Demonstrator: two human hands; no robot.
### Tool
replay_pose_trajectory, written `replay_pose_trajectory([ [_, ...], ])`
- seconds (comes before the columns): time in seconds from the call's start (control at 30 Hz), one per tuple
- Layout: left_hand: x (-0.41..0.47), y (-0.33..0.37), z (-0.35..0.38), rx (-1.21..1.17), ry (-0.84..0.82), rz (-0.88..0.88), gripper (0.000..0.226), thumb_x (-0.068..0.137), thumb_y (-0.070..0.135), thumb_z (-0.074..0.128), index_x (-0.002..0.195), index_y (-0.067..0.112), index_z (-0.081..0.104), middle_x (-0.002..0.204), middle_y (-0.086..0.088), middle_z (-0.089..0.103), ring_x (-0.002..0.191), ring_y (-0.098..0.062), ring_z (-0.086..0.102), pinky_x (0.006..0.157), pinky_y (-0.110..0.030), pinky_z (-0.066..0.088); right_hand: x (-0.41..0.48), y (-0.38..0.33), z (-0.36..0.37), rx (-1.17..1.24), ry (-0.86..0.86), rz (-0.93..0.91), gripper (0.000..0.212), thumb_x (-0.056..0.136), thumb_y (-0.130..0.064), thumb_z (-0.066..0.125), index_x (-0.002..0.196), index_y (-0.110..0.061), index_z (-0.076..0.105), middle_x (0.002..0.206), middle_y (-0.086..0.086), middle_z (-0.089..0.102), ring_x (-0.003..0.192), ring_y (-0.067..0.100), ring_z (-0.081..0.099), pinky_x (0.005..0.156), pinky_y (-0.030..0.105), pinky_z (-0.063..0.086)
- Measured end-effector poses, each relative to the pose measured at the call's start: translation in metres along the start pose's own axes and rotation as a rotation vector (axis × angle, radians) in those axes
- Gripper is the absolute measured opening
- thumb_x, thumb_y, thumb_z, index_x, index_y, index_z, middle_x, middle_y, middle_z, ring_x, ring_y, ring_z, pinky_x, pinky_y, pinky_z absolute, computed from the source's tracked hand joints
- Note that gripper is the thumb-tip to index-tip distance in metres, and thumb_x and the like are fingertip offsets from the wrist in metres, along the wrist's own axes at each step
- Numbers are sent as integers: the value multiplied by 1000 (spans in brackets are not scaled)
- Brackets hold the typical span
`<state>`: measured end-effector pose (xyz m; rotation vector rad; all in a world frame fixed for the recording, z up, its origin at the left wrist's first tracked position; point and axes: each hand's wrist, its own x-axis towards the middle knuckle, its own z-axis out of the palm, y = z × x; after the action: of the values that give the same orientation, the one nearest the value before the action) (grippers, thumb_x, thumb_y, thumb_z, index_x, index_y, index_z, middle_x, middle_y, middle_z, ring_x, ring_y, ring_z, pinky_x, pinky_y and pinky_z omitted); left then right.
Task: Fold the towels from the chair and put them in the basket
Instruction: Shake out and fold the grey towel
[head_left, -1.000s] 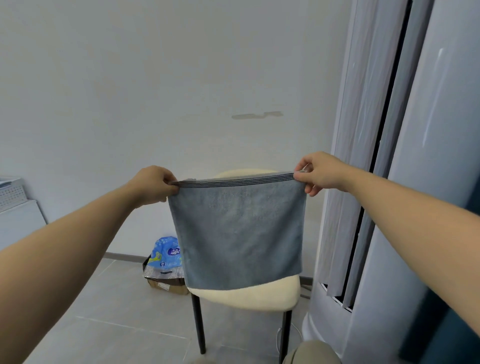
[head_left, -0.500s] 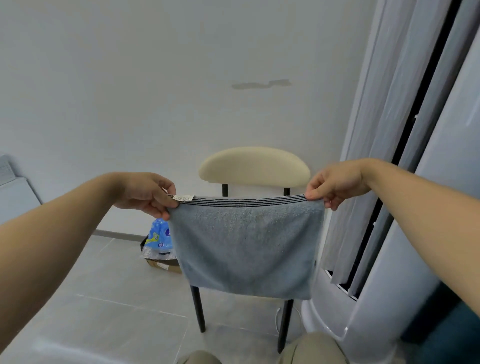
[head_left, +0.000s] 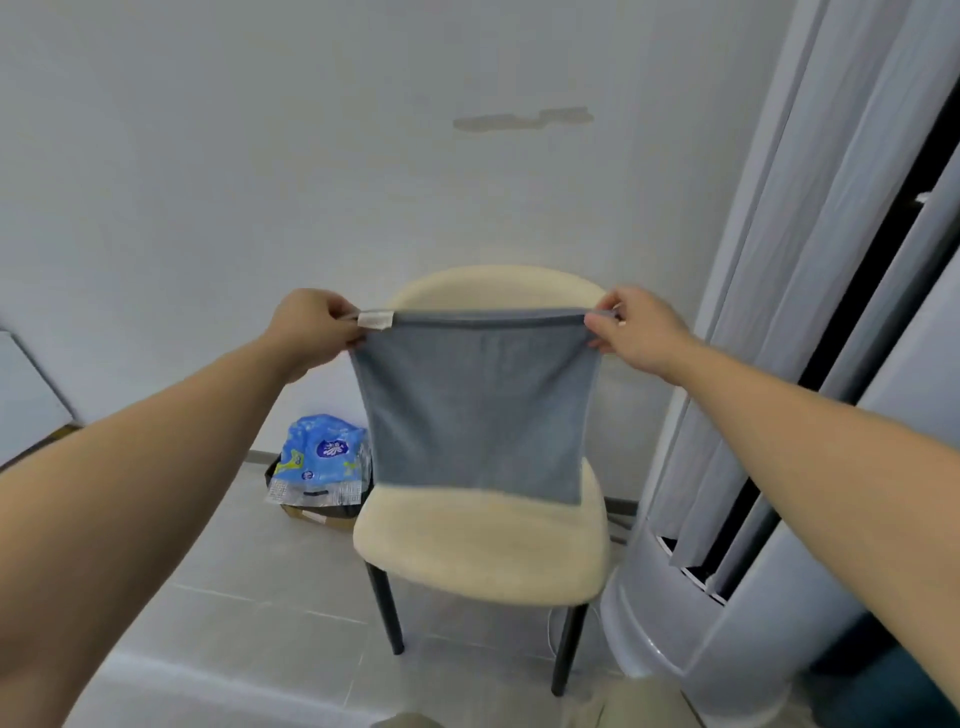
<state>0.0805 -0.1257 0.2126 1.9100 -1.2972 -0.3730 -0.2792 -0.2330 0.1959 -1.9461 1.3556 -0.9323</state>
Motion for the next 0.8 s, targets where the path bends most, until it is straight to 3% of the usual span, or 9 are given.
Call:
replay_pose_trajectory([
  [0.17,-15,19,-22,-32,144,145,12,87,11,70,96,18,72,83,-4,67,61,-12,53,51,-21,38,-24,-23,-14,-175,124,-225,11,101,-31,55,103,-21,50,98,0,61,84,19,56,67,25,40],
  [0.27,-35,11,-16,-27,126,158,10,87,12,72,96,17,73,78,-1,66,52,-7,48,44,-18,35,-48,-10,-6,-189,99,-231,15,97,-26,63,107,-21,52,95,-2,61,81,13,58,68,24,45],
  [0.37,-54,-30,16,31,67,108,10,86,15,76,95,16,74,79,-2,69,54,-9,51,48,-21,40,-67,32,26,-243,63,-150,14,95,-16,63,109,-18,63,103,2,66,89,20,59,77,29,45],
  [0.47,-79,-89,70,101,-24,36,17,85,5,70,98,16,74,84,0,70,66,-14,60,58,-23,44,-85,85,74,-283,16,4,10,93,-14,64,101,-15,71,99,7,69,89,23,60,74,28,43],
  [0.57,-102,-146,119,137,-93,-45,18,82,7,71,96,18,75,86,7,69,85,-14,63,69,-21,40,-98,137,119,-330,-130,187,11,88,-11,67,86,-21,70,96,9,73,92,28,66,75,29,47],
  [0.67,-115,-187,149,116,-155,-123,16,81,11,76,91,23,75,90,4,72,88,-15,65,75,-26,43,-109,173,141,-321,-231,297,13,85,-12,71,81,-24,68,93,9,73,91,28,66,71,27,43],
  [0.8,-128,-222,166,20,-198,-190,17,81,7,79,89,21,74,91,8,72,85,-12,67,72,-18,49,-118,197,151,-278,-157,297,13,83,-9,71,85,-22,76,87,1,72,87,21,66,73,26,46],
])
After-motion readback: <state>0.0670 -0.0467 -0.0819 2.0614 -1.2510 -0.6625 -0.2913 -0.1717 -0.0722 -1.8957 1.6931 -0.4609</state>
